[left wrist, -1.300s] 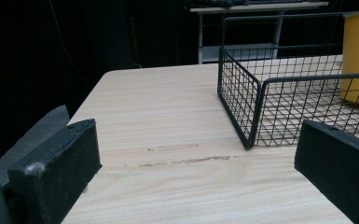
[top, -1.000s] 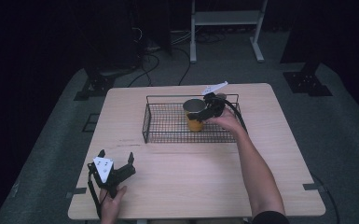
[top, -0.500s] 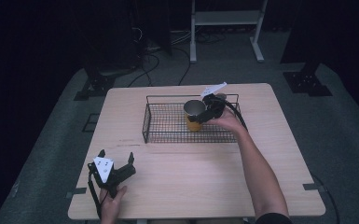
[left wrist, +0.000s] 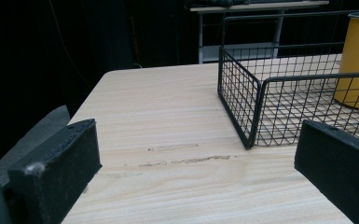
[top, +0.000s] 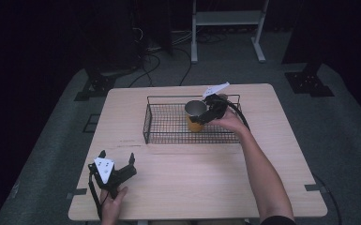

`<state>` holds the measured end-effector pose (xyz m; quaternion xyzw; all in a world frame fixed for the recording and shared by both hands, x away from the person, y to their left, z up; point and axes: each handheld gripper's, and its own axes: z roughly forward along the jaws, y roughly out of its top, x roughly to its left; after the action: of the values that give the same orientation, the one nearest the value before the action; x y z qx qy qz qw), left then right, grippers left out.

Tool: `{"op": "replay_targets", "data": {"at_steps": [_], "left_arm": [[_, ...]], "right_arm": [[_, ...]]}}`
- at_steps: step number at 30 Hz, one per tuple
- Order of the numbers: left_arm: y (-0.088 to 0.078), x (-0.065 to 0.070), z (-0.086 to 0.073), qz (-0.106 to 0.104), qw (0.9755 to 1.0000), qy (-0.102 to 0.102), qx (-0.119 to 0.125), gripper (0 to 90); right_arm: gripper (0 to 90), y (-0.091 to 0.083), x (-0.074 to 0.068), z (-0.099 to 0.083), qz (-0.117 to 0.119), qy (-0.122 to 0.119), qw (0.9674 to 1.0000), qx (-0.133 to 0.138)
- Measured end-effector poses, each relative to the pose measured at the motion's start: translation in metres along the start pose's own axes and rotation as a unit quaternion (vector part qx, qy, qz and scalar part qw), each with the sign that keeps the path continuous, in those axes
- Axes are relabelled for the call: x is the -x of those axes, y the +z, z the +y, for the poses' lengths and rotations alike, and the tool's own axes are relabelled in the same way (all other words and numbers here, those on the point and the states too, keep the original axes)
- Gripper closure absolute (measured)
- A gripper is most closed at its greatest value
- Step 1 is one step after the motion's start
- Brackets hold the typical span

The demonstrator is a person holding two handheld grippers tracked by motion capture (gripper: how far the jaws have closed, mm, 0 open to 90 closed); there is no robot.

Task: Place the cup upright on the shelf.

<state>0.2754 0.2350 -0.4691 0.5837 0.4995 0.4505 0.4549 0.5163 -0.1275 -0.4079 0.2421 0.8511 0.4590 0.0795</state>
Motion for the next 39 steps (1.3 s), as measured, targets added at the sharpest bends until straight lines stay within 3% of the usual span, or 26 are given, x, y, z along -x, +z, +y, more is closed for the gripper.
{"op": "replay_targets", "data": {"at_steps": [23,39], "left_arm": [[0.0,0.001,0.0,0.005,1.0,0.001,-0.001,0.0],[0.0,0.001,0.0,0.004,1.0,0.002,-0.001,0.0]], "right_arm": [[0.0,-0.025,0.001,0.009,-0.008,0.007,0.9996,0.028],[0.0,-0.051,-0.002,0.013,0.0,0.011,0.9983,0.057]]}}
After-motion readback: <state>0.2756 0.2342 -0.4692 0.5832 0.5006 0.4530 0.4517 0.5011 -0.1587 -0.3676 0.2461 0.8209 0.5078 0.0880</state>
